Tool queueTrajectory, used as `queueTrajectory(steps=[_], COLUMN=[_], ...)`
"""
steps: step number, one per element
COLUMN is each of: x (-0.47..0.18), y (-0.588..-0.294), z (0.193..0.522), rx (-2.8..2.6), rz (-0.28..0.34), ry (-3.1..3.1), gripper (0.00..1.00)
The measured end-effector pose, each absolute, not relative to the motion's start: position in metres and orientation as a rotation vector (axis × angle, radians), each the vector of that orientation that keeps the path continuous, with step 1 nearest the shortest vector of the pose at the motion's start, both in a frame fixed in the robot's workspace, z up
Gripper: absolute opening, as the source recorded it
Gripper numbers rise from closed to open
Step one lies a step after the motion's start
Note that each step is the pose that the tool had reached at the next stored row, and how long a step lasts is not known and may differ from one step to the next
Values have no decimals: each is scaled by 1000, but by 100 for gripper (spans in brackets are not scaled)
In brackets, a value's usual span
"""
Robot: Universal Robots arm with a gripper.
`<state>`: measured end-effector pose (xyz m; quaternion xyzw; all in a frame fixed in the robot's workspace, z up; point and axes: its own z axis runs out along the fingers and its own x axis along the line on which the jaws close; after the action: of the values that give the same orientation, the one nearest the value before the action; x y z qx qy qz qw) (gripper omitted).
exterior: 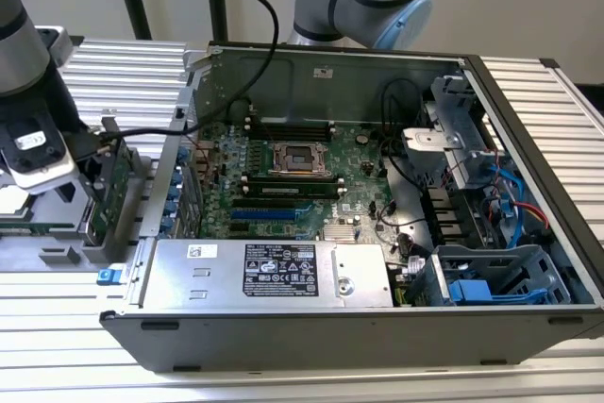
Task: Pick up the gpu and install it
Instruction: 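Pick up the gpu and move the gpu toward the slot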
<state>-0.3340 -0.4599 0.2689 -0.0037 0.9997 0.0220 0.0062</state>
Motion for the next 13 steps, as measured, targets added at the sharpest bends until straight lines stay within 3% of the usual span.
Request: queueTrajectory(steps=[13], x=[-334], y=[-460], z=[263], rx=[-12], rz=[69], ry=[3129], gripper=[100])
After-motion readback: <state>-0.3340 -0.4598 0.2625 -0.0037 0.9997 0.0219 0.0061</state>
